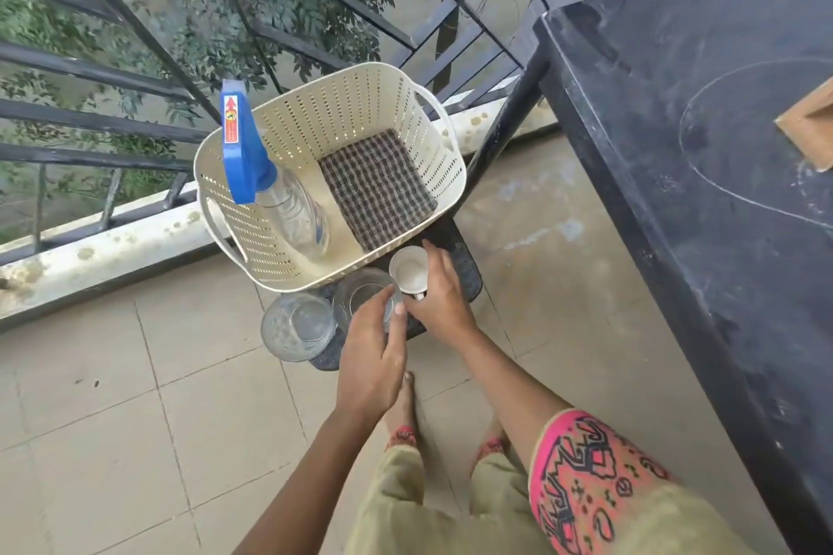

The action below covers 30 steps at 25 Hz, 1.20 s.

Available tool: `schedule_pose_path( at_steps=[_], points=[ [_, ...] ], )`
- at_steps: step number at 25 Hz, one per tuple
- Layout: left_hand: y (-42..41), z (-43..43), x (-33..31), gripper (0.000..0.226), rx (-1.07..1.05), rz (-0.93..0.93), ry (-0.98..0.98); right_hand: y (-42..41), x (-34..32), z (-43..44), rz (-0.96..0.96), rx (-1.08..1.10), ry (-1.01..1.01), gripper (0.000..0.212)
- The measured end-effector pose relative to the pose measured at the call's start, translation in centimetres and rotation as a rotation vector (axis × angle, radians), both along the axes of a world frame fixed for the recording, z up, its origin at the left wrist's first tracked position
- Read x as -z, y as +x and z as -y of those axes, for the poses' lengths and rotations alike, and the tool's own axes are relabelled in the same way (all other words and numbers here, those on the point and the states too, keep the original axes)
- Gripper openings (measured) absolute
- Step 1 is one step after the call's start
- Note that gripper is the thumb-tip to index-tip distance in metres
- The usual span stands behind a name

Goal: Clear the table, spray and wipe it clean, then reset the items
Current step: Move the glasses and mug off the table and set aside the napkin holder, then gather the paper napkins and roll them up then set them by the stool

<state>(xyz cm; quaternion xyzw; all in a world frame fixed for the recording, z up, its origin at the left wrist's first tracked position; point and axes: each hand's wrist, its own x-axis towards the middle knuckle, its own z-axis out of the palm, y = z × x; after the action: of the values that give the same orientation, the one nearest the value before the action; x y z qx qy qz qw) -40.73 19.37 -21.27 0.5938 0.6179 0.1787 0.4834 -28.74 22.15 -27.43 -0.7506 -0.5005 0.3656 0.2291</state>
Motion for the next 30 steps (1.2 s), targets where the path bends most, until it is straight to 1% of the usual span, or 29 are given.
schedule_pose_path(
  at_steps=[3, 4, 6, 8, 10, 12, 13, 15, 17, 21, 24, 25, 27, 30],
  points=[
    [0.4, 0.4, -1.8, 0.052, 0.021, -0.016, 0.006, 0.5, -2.2, 0.6, -0.023, -0.045, -0.016, 0.090],
    [0.7, 0.2, -2.7, 0.054, 0.038, -0.011, 0.025, 0.9, -3.5, 0.7, -0.009, -0.027, 0.005, 0.089],
    [1.8, 0.4, -5.3, 0.049, 0.085, 0.019, 0.070, 2.1, -6.9, 1.7, 0.000, 0.047, 0.059, 0.082],
    [3.5, 0.7, -8.1, 0.048, 0.116, 0.083, 0.122, 3.5, -11.1, 3.0, -0.024, 0.143, 0.169, 0.072],
    [6.0, 0.5, -10.7, 0.053, 0.121, 0.122, 0.169, 5.1, -15.3, 4.4, -0.006, 0.223, 0.320, 0.063],
    [9.3, 0.6, -13.9, 0.056, 0.161, 0.172, 0.256, 7.6, -20.0, 6.3, 0.068, 0.316, 0.464, 0.058],
    [11.1, 0.9, -15.7, 0.056, 0.204, 0.226, 0.296, 9.1, -22.4, 7.4, 0.110, 0.372, 0.528, 0.055],
    [15.4, 2.0, -19.3, 0.056, 0.333, 0.326, 0.340, 12.3, -26.8, 9.9, 0.219, 0.507, 0.652, 0.050],
    [19.1, 3.1, -22.0, 0.056, 0.438, 0.384, 0.366, 15.3, -29.5, 12.4, 0.333, 0.633, 0.723, 0.046],
    [25.9, 6.3, -26.8, 0.058, 0.660, 0.470, 0.399, 20.8, -32.9, 18.4, 0.374, 0.847, 0.699, 0.046],
    [30.1, 9.0, -28.8, 0.051, 0.805, 0.523, 0.421, 24.4, -33.0, 23.4, 0.425, 0.996, 0.639, 0.042],
    [31.2, 9.7, -29.0, 0.050, 0.829, 0.529, 0.420, 25.3, -32.8, 24.9, 0.430, 1.024, 0.607, 0.042],
    [33.6, 11.7, -29.2, 0.056, 0.890, 0.528, 0.406, 27.2, -31.6, 28.4, 0.426, 1.091, 0.539, 0.044],
    [35.9, 15.0, -27.7, 0.060, 0.957, 0.512, 0.331, 28.2, -28.4, 32.8, 0.408, 1.158, 0.391, 0.053]
  ],
)
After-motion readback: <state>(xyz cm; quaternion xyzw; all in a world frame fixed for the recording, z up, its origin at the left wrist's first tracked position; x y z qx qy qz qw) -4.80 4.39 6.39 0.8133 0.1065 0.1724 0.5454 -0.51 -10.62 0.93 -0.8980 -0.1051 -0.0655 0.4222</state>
